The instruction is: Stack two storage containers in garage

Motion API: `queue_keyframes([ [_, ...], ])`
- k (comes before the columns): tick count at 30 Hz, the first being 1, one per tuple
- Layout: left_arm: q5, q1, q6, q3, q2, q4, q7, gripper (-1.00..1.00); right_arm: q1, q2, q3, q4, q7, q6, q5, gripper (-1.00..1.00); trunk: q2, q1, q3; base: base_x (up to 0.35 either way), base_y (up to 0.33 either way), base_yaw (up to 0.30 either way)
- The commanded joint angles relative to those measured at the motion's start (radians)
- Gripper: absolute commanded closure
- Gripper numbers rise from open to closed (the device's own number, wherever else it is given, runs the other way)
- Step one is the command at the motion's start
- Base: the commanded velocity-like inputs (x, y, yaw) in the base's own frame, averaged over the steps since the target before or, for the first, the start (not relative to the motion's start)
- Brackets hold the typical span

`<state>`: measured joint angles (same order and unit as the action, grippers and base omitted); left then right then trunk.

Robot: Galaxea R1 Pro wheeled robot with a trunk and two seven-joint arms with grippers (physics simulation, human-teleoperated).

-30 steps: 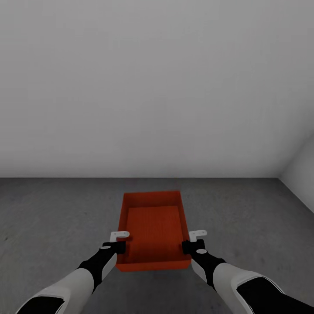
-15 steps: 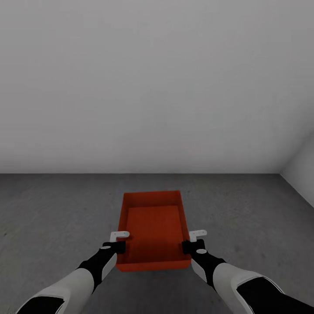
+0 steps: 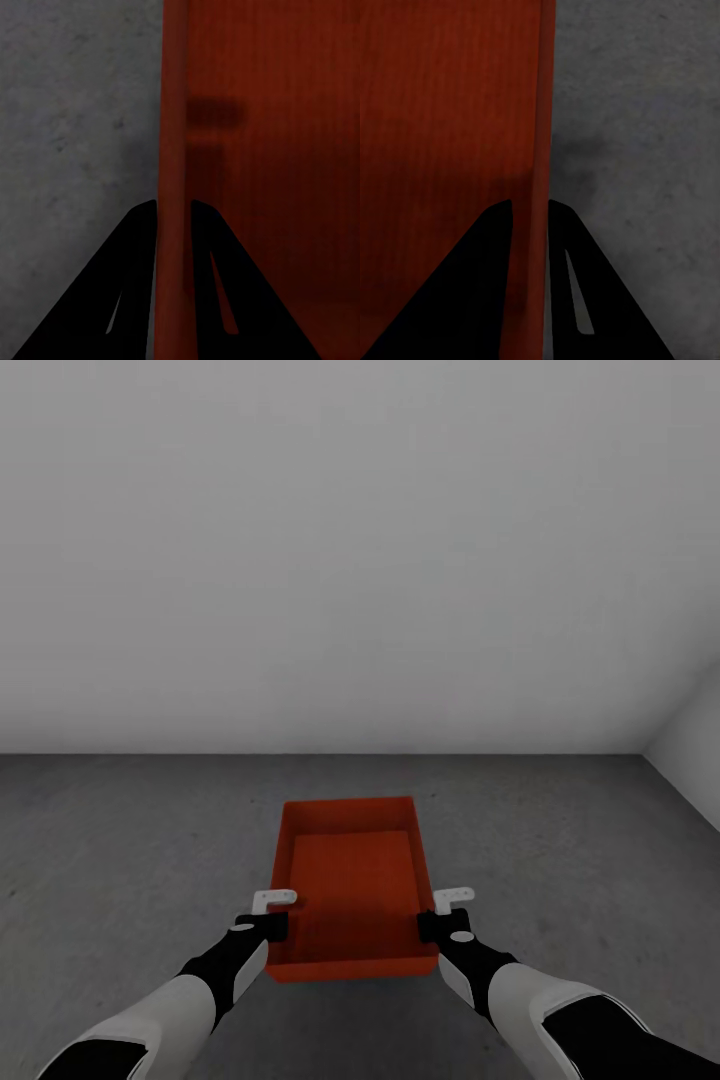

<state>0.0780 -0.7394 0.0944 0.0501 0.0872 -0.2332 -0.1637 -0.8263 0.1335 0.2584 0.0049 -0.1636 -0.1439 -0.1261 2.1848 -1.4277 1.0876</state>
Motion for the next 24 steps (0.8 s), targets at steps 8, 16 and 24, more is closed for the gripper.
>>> queue_keyframes([
  [8,-0.012,0.0,0.007,-0.037,0.0,-0.005,-0.034,1.0,0.0,0.012,-0.083,0.0,0.015,-0.001,-0.001,1.0,0.0,0.0,0.001,0.0,0.0,0.0],
  [16,-0.012,0.0,0.007,-0.036,0.0,-0.005,-0.034,1.0,0.0,0.012,-0.084,0.0,0.014,-0.001,-0.001,1.0,0.0,0.0,0.001,0.0,0.0,0.0],
  [24,-0.012,0.0,0.006,-0.036,0.0,-0.005,-0.034,1.0,0.0,0.016,-0.084,0.0,0.015,0.002,-0.001,1.0,0.0,0.0,0.002,0.0,0.0,0.006],
])
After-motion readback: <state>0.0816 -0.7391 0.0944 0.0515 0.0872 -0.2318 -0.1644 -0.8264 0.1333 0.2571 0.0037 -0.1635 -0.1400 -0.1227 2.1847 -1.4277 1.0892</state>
